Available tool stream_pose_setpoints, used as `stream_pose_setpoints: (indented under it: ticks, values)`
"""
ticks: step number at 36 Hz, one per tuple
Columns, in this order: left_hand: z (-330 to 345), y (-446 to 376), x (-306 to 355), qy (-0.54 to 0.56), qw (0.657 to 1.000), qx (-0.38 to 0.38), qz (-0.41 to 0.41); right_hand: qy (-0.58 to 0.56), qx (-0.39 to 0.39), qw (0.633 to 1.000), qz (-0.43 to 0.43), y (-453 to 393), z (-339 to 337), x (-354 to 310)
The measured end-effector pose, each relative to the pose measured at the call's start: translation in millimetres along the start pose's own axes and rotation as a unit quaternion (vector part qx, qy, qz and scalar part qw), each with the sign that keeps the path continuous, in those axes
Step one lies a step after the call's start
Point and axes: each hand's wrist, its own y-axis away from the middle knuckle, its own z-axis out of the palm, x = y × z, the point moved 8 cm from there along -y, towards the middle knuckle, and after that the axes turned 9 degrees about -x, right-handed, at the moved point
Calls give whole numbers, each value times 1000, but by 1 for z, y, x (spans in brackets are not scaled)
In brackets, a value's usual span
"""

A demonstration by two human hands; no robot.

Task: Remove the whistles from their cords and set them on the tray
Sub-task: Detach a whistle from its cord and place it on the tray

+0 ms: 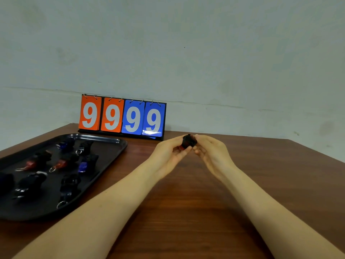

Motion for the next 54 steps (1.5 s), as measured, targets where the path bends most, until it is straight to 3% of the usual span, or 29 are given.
stream_pose_setpoints:
  ticks: [3,10,20,25,32,37,42,45,48,51,54]
  values:
    - [2,1,-2,44,999,4,-6,3,13,1000,-11,2,0,-1]
    - [-2,2,2,94,994,45,10,197,68,974,-86,4,3,-7]
    - [2,1,0,78,997,13,5,218,69,968,-108,5,3,-9]
    - [1,4,-1,12,1000,10,-9,230,39,966,-107,4,10,-7]
    - [-8,7,5,-153,986,68,-17,167,60,980,-91,4,0,-4]
    - [-13,22,29,-335,927,164,28,153,84,982,-73,17,0,-6]
    - [-4,39,75,-251,942,221,33,242,11,970,-25,20,38,-3]
    - [-4,62,121,-395,896,197,46,260,-14,966,1,17,71,1]
    - [-27,100,167,-587,784,192,65,287,-37,957,22,9,109,10]
    - [-69,145,208,-655,715,240,49,284,-43,957,35,-9,140,20]
    - [-120,192,244,-667,682,300,31,284,-20,957,48,-33,162,35]
